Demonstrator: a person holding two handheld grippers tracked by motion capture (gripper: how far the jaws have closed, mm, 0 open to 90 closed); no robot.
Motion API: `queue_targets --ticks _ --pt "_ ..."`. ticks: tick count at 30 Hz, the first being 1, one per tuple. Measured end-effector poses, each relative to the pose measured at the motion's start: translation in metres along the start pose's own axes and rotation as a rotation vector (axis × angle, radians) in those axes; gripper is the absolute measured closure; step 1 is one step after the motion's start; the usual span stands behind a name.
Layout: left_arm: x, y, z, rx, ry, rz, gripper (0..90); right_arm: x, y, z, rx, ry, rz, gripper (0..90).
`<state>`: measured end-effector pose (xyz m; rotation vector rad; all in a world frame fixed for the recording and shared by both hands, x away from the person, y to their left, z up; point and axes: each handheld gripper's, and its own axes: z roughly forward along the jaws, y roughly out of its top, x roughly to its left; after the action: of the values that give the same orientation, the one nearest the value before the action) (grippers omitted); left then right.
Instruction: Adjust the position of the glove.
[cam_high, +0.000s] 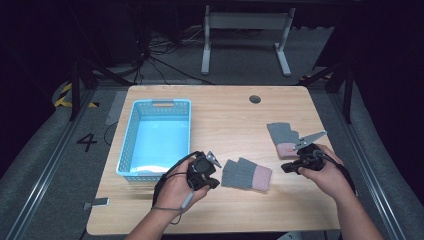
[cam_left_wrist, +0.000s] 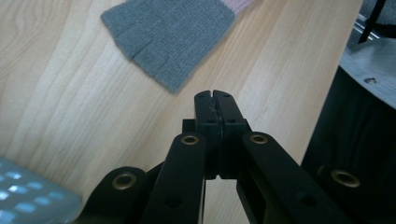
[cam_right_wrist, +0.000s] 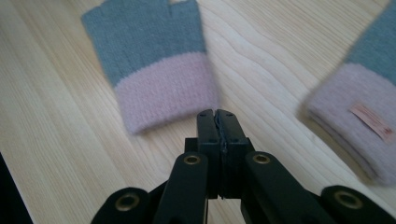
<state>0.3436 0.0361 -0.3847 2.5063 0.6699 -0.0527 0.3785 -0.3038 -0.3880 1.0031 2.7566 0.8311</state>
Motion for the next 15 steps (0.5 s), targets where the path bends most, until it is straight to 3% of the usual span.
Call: queue_targets --ticks 2,8,10,12,15 --pt "0.003 -0.001 0.013 -0.01 0.016 -0.024 90.0 0.007 0.005 0.008 0.004 0.01 -0.019 90.0" --pt "0.008 0.0 0.028 -0.011 0.035 -0.054 90.0 0.015 0.008 0.02 0.018 0.036 -0.039 90.0" --pt "0.009 0.002 0.035 -0.007 0.06 -0.057 90.0 0.017 0.009 0.023 0.025 0.042 -0.044 90.0" --pt "0.011 0.006 0.044 -0.007 0.096 -0.087 90.0 0.021 0.009 0.028 0.034 0.055 -0.049 90.0" --pt "0.013 0.009 0.049 -0.02 0.101 -0.102 90.0 0.023 0.009 0.031 0.039 0.062 -0.049 90.0"
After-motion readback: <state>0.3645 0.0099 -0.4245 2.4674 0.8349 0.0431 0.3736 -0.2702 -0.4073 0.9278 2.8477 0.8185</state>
